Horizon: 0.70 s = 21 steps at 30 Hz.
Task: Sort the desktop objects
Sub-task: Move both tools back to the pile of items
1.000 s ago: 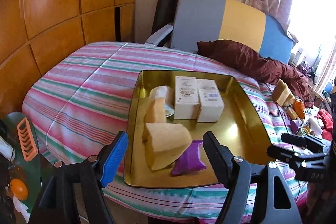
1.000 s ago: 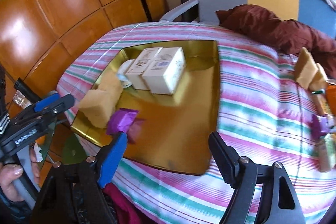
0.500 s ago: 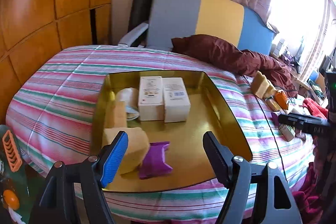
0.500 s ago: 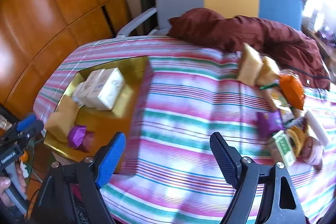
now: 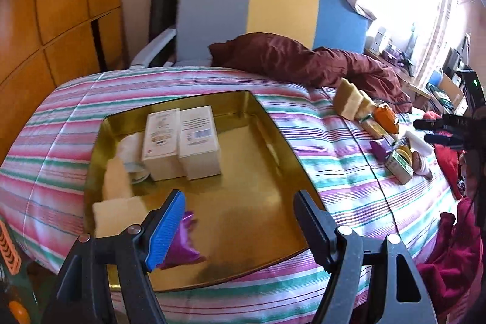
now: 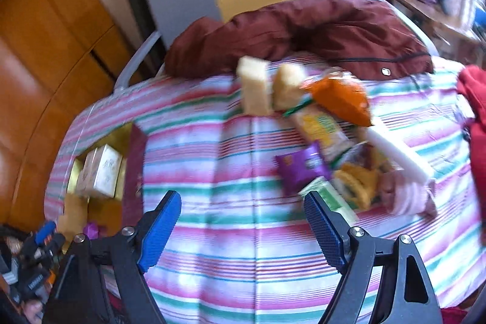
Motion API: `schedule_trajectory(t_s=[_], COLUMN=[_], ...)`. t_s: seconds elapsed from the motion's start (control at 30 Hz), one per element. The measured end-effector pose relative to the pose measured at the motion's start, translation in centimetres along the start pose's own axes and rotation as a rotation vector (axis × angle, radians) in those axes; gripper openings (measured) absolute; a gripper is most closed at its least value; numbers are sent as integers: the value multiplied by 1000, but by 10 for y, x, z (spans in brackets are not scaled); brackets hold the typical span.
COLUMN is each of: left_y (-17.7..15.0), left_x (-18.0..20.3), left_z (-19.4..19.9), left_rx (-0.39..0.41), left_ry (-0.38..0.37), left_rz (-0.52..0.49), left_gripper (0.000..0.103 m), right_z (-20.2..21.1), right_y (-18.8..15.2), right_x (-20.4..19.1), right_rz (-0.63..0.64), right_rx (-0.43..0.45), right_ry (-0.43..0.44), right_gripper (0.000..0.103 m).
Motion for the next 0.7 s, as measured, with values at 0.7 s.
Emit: schedule_trajectory(t_s=[0.7], left_y=[59], left_x=[86], left_z=[-36], left_rx=[-48], left_ry=[-30], left_rz=[-168], left_gripper=[75], right_z=[-62], right_y=[123], right_x=[152], right_rz=[-434], right_rx=[22], right_ry=[129], right_gripper=[100])
Point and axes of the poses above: each gripper's, at about its wrist camera, not at the fingertips, and z roughly against the way its jaws point, x to its right, y to its top, the point moved 9 cm from there along -z, roughly the way its jaws point, and after that the axes turned 13 degrees about -x, right-handed, at the moved point
